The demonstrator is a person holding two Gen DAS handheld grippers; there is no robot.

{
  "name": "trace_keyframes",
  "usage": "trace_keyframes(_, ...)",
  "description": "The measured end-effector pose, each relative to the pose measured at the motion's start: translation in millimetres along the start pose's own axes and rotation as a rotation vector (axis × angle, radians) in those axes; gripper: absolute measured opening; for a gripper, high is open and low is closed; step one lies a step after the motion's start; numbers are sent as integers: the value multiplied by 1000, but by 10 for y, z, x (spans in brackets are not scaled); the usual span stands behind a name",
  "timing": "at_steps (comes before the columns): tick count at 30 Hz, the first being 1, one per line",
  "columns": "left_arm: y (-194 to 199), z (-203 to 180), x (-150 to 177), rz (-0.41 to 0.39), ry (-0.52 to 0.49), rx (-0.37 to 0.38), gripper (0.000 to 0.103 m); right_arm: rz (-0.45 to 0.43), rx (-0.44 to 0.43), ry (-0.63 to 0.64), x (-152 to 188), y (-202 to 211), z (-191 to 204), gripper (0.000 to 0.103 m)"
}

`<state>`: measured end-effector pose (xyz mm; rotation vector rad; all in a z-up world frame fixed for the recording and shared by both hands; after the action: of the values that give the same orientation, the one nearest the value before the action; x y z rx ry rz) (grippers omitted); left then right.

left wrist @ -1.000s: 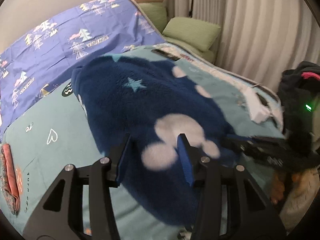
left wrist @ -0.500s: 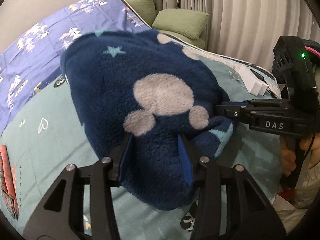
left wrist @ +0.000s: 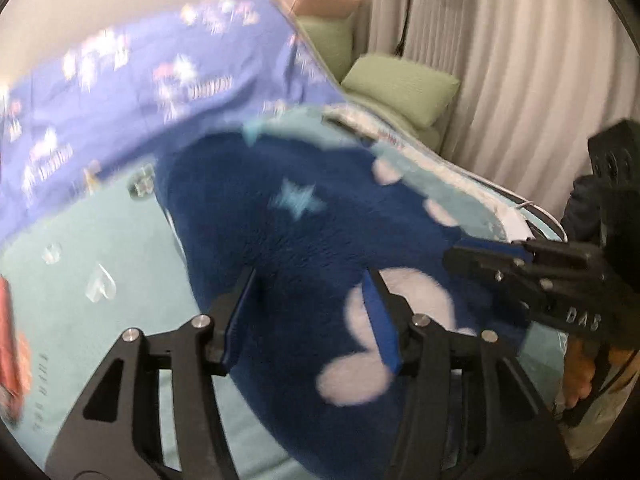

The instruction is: Fold small clothes

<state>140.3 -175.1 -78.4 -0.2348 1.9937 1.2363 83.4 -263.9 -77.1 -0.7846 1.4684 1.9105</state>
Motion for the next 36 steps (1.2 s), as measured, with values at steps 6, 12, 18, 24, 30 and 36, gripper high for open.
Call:
trace_keyframes(6,-277,23,165,19,-45,17,56,49,23,28,284,-328,-116,18)
trace_keyframes(12,-189,4,159,14,-55,0,56,76,22,25,259,-290,-111,18)
trace_keyframes(18,186,-57,-290,-99,-77,74,56,-28,30,70,-215,73,-30,18)
trace_keyframes(24,-160,291,-836,-82,-20,-17,56,3,-37,39,-820,-222,-97,22)
trace_keyframes(30,-1015,571,-611,89,1,-62,56,267,12,-7,-587,-1235,-372,22)
trace_keyframes(36,-1201,511,-508,100,-32,-59,56,226,-84,-163,-372,-1404,-619,17)
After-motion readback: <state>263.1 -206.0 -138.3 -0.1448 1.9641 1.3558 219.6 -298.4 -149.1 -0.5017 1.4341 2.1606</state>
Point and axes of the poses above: each gripper's, at about its wrist camera, not at the fingertips, and y roughly against the way its jaws point, z to its left, x to its underside, the point moved 8 cm from there along -y, roughly the way its jaws point, and after that the axes turned 12 degrees about y, right-handed, at the moved point
